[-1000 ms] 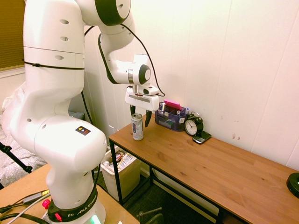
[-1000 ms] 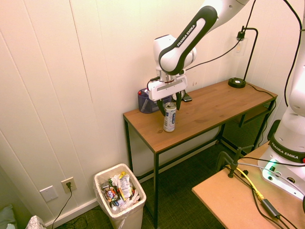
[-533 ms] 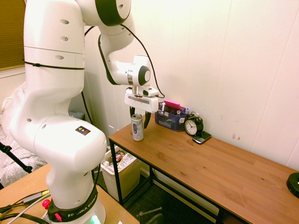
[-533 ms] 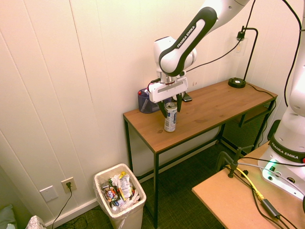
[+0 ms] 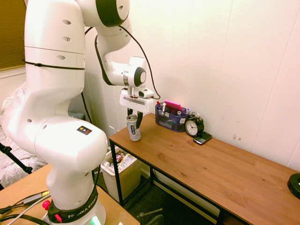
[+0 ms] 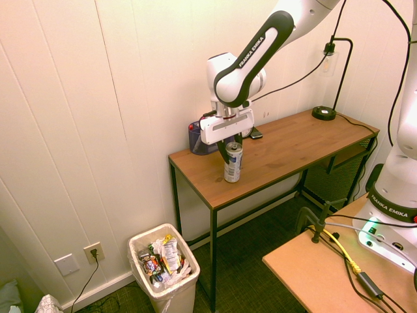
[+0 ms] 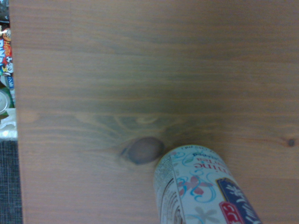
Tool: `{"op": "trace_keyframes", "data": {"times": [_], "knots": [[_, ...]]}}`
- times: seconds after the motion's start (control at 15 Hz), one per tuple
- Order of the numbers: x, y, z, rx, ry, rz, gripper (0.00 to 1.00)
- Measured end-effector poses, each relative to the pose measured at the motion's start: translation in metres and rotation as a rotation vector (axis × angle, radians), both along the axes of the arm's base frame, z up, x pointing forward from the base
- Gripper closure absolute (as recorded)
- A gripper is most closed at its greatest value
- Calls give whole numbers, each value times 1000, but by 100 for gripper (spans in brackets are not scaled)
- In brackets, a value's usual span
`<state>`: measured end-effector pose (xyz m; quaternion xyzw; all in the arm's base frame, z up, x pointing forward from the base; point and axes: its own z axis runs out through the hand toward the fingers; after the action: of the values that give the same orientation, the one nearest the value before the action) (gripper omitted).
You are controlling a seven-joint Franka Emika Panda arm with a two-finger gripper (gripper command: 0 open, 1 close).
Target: Throw the can in the trash bin
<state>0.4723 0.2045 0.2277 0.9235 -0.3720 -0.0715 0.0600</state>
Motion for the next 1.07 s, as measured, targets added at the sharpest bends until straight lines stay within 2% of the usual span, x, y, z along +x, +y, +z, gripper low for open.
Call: {"op": "trace_keyframes", "data": {"times": [0.2, 0.47, 0.53, 0.67, 0.73, 0.87, 1.07], "knots": [[-24, 52, 5, 47, 11, 65, 100], [-74, 173, 11, 90, -18, 195, 100], [-77, 197, 4, 88, -28, 211, 100], [-54, 224, -20, 60, -92, 202, 100], [-36, 229, -33, 60, -109, 187, 0], [-7, 234, -49, 74, -122, 151, 0], [3, 236, -48, 82, -129, 137, 0]]}}
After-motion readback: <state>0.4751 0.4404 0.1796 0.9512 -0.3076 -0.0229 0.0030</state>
